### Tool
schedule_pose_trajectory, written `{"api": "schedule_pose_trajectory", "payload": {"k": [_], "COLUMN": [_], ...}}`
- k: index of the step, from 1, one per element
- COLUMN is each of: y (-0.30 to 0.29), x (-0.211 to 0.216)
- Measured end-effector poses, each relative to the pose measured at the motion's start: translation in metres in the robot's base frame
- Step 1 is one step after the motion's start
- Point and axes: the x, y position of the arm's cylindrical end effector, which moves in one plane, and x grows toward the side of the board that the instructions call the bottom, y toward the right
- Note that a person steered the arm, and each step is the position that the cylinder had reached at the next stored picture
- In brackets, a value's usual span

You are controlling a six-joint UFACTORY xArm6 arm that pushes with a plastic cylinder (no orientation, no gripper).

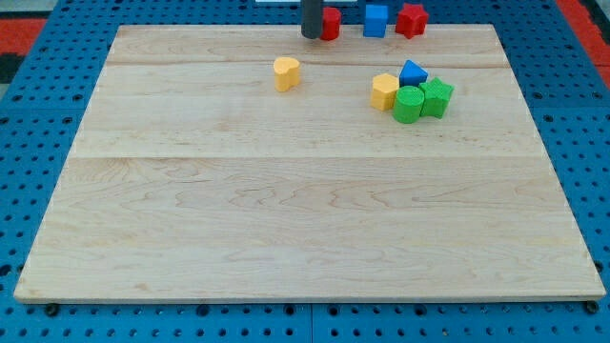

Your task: Separate the blue triangle from the yellow hexagon

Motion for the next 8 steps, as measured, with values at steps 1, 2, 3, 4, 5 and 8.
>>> {"api": "schedule_pose_trajectory", "payload": {"k": [1, 2, 3, 4, 5, 8], "y": [0.000, 0.000, 0.031, 0.112, 0.168, 0.131], "x": [-0.001, 0.012, 0.051, 0.060, 0.056, 0.104]}}
